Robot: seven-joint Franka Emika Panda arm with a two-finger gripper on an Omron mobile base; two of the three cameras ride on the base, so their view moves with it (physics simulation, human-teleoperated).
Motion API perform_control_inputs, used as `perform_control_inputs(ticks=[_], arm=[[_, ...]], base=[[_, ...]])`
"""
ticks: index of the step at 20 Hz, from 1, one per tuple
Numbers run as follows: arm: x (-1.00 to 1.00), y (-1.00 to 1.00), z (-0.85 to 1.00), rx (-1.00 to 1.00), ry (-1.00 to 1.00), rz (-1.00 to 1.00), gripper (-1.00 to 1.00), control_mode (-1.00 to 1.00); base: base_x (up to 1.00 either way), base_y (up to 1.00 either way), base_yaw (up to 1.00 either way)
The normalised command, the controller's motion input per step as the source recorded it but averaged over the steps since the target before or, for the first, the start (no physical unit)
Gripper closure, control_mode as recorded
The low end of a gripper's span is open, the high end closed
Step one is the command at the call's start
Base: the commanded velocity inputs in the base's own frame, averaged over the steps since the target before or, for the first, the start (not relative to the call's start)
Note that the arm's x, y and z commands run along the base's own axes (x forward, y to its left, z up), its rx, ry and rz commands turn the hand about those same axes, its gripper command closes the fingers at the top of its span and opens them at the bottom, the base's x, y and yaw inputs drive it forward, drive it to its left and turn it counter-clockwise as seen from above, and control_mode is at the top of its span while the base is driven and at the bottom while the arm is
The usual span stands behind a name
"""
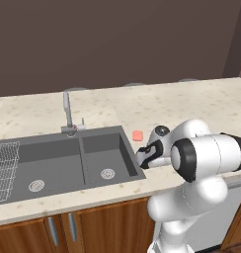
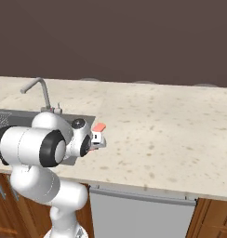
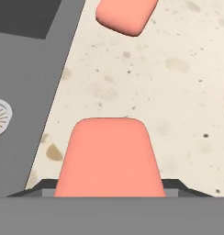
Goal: Locate and retrieve the bar soap and bar soap from the cabinet. Place them next to the sink.
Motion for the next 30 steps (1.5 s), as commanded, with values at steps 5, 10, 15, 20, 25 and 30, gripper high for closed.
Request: perform_control_inputs(ticks=[5,10,15,20,25,30], arm=[[0.09,0.03,0.0,0.0,0.02,0.0,-1.0,-1.0],[0.06,0.02,0.0,0.0,0.03,0.0,-1.0,-1.0],[0.12,0.0,-0.04,0.0,0.02,0.0,-1.0,-1.0],[0.07,0.01,-0.04,0.0,0.02,0.0,-1.0,-1.0],[-0.16,0.08,0.16,0.0,0.01,0.01,-1.0,-1.0],[-0.61,0.02,0.53,0.04,-0.14,0.0,-1.0,-1.0]], base=[[0.0,0.0,0.0],[0.0,0.0,0.0],[0.0,0.0,0.0],[0.0,0.0,0.0],[0.0,0.0,0.0],[0.0,0.0,0.0]])
